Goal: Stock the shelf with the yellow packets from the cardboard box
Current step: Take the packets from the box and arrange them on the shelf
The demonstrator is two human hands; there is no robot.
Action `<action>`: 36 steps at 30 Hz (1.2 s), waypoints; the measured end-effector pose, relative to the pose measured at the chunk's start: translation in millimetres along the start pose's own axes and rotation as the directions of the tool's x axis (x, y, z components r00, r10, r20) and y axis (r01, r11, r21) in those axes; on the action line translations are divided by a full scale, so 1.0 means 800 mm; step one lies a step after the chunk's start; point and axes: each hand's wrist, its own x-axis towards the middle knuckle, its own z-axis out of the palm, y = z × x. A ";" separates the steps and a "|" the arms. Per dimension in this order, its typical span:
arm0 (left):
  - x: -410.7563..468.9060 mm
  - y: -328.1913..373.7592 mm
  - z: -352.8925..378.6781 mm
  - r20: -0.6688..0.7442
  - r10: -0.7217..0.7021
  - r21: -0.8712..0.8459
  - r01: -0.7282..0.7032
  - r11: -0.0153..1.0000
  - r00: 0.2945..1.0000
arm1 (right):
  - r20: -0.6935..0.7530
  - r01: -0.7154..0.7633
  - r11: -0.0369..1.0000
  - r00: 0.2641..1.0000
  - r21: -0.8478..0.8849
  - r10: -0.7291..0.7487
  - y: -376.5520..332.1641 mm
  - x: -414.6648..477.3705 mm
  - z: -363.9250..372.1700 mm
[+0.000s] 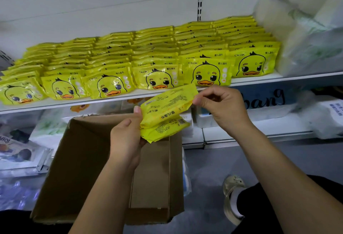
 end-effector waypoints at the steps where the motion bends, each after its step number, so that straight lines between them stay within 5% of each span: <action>1: -0.001 -0.001 -0.003 -0.001 0.040 0.053 -0.040 0.998 0.999 | -0.024 0.042 0.999 0.999 -0.027 -0.042 0.001 0.001 0.001; 6: 0.008 -0.016 -0.036 0.047 0.352 0.462 -0.333 0.822 0.935 | -0.026 0.030 0.997 0.999 -0.067 -0.032 0.001 0.005 0.007; 12: 0.004 -0.002 -0.030 0.128 0.474 0.681 -0.425 0.597 0.871 | -0.186 -0.064 0.995 0.981 -0.078 0.048 -0.001 0.008 0.012; 23: -0.040 0.016 -0.005 0.442 0.228 0.328 -0.393 0.859 0.868 | -0.316 -0.221 0.975 0.923 0.033 0.220 0.010 0.013 0.006; 28: -0.038 0.015 0.012 0.363 0.272 0.426 -0.419 0.802 0.891 | -0.296 -0.268 0.963 0.917 0.036 0.267 0.004 0.012 -0.013; 33: -0.029 0.012 0.035 0.310 0.335 0.349 -0.434 0.830 0.890 | -0.346 -0.257 0.962 0.897 0.096 0.274 0.000 0.009 -0.036; 36: -0.030 0.012 0.058 0.256 0.354 0.272 -0.418 0.867 0.899 | -0.243 -0.362 0.853 0.850 0.376 0.468 -0.010 0.006 -0.051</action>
